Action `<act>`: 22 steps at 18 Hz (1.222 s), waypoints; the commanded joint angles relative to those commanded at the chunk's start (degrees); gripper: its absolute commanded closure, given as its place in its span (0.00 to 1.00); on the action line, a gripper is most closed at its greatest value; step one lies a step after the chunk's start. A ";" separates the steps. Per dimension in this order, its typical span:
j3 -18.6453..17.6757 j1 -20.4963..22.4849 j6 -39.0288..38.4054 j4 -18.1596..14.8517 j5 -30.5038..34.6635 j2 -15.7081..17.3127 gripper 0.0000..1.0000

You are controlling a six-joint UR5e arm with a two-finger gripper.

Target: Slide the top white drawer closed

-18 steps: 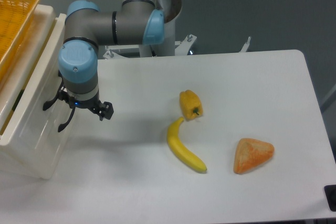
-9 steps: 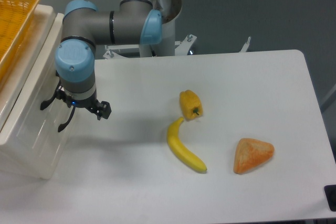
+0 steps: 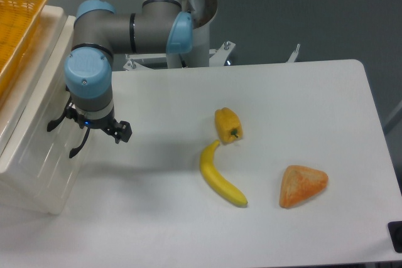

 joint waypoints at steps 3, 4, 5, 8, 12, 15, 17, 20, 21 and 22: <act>0.00 -0.09 0.00 0.00 0.00 0.09 0.00; 0.00 -0.09 0.00 0.09 0.00 0.09 0.00; 0.09 -0.09 0.00 0.09 0.00 0.00 0.00; 0.00 0.17 0.17 0.00 0.18 0.00 0.00; 0.44 2.02 1.84 0.35 0.35 -0.53 0.00; 0.53 3.77 5.79 0.35 0.53 -0.44 0.00; 0.53 6.14 8.25 0.35 0.79 0.00 0.00; 0.62 10.36 13.60 0.35 0.88 0.09 0.00; 0.62 11.85 15.62 0.35 0.97 0.09 0.00; 0.62 13.17 17.30 0.35 1.31 0.09 0.00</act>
